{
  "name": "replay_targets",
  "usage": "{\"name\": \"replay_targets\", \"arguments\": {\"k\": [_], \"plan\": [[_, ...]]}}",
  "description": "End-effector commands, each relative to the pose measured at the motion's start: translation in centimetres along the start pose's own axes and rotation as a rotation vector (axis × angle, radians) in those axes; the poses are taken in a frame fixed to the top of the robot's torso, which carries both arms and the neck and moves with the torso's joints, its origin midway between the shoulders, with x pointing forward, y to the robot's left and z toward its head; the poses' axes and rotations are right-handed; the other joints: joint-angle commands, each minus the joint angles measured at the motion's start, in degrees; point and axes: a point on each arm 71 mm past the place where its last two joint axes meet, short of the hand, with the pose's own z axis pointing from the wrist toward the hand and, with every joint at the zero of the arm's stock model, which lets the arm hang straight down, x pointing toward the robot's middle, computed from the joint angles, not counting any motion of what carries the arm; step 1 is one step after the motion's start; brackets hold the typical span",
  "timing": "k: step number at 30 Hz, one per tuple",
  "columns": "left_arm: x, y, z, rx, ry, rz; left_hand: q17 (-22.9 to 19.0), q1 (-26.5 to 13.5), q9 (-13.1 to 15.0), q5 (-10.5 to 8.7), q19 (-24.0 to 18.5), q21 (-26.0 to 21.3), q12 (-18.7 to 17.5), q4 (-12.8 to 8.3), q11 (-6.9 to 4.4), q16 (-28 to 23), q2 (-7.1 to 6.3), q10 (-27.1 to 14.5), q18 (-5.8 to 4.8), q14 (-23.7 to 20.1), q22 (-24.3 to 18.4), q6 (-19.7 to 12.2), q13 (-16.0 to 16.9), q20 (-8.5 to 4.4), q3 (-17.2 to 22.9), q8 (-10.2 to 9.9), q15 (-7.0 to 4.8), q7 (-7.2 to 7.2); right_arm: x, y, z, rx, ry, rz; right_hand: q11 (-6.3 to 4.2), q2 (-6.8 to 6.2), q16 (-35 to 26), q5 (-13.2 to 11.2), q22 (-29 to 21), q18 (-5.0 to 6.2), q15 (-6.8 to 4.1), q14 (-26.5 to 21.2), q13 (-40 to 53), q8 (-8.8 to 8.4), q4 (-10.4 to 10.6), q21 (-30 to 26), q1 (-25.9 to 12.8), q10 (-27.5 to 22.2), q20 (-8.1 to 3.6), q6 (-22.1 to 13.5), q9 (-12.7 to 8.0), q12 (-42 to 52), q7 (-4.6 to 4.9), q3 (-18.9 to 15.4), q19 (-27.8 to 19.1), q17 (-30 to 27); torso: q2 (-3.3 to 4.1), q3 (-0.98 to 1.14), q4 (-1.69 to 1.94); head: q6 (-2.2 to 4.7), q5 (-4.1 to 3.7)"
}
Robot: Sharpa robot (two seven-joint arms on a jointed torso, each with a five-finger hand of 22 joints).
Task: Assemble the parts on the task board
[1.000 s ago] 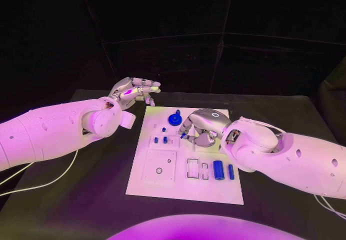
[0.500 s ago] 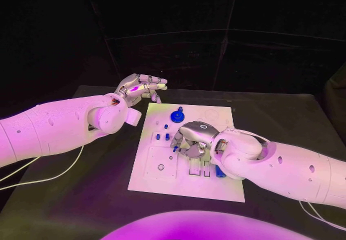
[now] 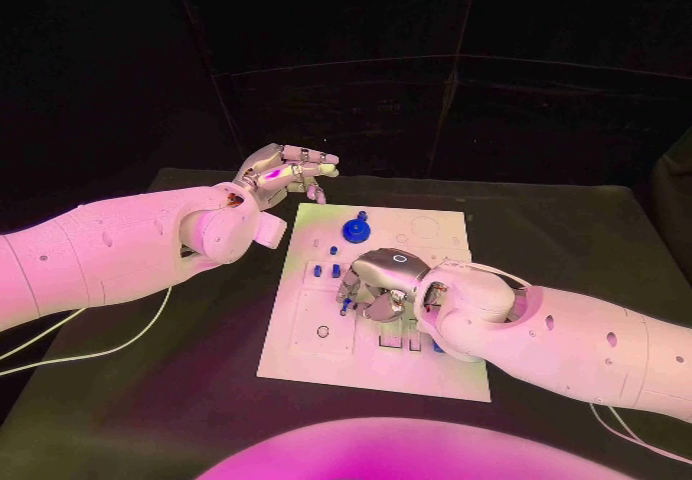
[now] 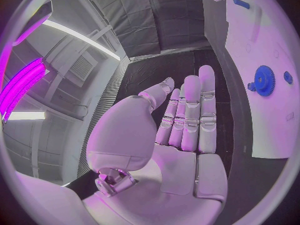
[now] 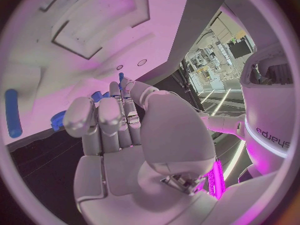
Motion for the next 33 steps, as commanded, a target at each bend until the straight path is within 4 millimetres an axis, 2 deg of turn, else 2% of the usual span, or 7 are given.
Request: {"name": "replay_targets", "arguments": {"k": [1, 19, 33], "plan": [[0.04, -0.16, 0.06, 0.007, 0.008, -0.008, -0.10, -0.47, -0.06, 0.22, -0.27, -0.31, 0.11, 0.19, -0.16, -0.12, 0.00, -0.35, 1.14, -0.37, -0.09, -0.21, 0.06, 0.16, 0.01, 0.20, -0.11, 0.04, 0.32, 0.16, 0.09, -0.005, 0.022, -0.020, 0.39, -0.15, 0.14, 0.19, 0.05, -0.67, -0.13, 1.33, 0.05, -0.07, 0.01, 0.29, -0.61, 0.04, -0.05, -0.02, 0.10, -0.16, 0.49, 0.28, 0.34, 0.01, -0.02, -0.04, -0.03, -0.07, 0.11], [0.10, -0.14, 0.09, 0.005, 0.012, -0.010, -0.10, -0.47, -0.06, 0.22, -0.27, -0.31, 0.11, 0.19, -0.16, -0.12, 0.00, -0.35, 1.14, -0.37, -0.09, -0.21, 0.06, 0.16, 0.01, 0.20, -0.11, 0.04, 0.95, 0.03, 0.52, 0.024, 0.038, -0.066, 0.41, -0.18, 0.16, 0.22, 0.08, -0.67, -0.11, 1.33, 0.05, -0.10, -0.04, 0.32, -0.68, -0.01, -0.03, -0.07, 0.08, -0.20, 0.51, 0.28, 0.33, -0.01, -0.02, -0.03, -0.04, -0.31, 0.28], [0.04, -0.12, 0.08, 0.002, 0.013, -0.010, -0.23, -0.51, -0.06, 0.22, -0.28, -0.42, 0.28, 0.26, -0.12, -0.09, -0.01, -0.52, 1.14, -0.45, -0.18, -0.34, 0.08, 0.20, -0.04, 0.27, -0.07, 0.08, 1.24, 0.76, 0.89, 0.007, 0.042, -0.082, 0.43, -0.19, 0.19, 0.19, 0.07, -0.66, -0.09, 1.33, 0.06, -0.11, -0.06, 0.33, -0.76, -0.02, -0.01, -0.09, 0.08, -0.22, 0.53, 0.27, 0.31, 0.00, -0.02, -0.04, -0.07, -0.40, 0.26]]}}
